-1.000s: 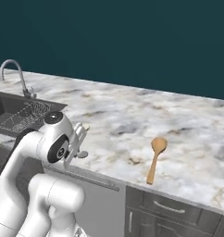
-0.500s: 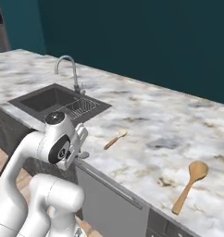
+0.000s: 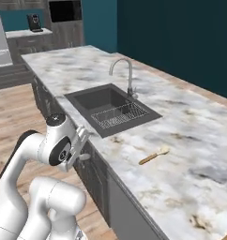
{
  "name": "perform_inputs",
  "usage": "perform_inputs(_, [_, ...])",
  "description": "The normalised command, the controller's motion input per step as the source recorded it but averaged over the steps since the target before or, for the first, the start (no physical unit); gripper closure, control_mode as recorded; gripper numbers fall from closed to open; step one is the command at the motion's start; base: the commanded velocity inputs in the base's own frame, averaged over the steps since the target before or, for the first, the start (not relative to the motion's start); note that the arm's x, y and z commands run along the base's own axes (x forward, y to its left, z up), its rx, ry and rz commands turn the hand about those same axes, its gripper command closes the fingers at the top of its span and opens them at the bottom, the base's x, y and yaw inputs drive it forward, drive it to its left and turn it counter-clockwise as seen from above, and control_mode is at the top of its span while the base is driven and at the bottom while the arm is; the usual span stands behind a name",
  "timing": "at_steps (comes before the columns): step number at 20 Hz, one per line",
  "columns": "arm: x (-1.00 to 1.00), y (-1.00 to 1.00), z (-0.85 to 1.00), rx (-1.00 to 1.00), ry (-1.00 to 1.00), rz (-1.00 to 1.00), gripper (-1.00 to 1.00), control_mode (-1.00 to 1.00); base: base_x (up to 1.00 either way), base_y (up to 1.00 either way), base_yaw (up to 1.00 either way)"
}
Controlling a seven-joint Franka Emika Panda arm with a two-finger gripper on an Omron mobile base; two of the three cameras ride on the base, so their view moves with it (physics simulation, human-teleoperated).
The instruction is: Organize the utensils by type. Pick up the wooden spoons from the counter and place them in the open cabinet. Then pick up the metallic utensils from the counter and place them in the open drawer.
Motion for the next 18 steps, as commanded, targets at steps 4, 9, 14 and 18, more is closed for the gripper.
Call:
perform_inputs(4, [0.00, 0.00, 0.00, 0.00, 0.00, 0.00, 1.00, 1.00, 0.05, 0.09, 0.57])
perform_inputs(9, [0.00, 0.00, 0.00, 0.00, 0.00, 0.00, 1.00, 1.00, 0.25, 0.01, 0.53])
perform_inputs(14, [0.00, 0.00, 0.00, 0.00, 0.00, 0.00, 1.00, 1.00, 0.65, 0.03, 0.39])
perform_inputs(18, [0.00, 0.00, 0.00, 0.00, 0.00, 0.00, 1.00, 1.00, 0.95, 0.04, 0.30])
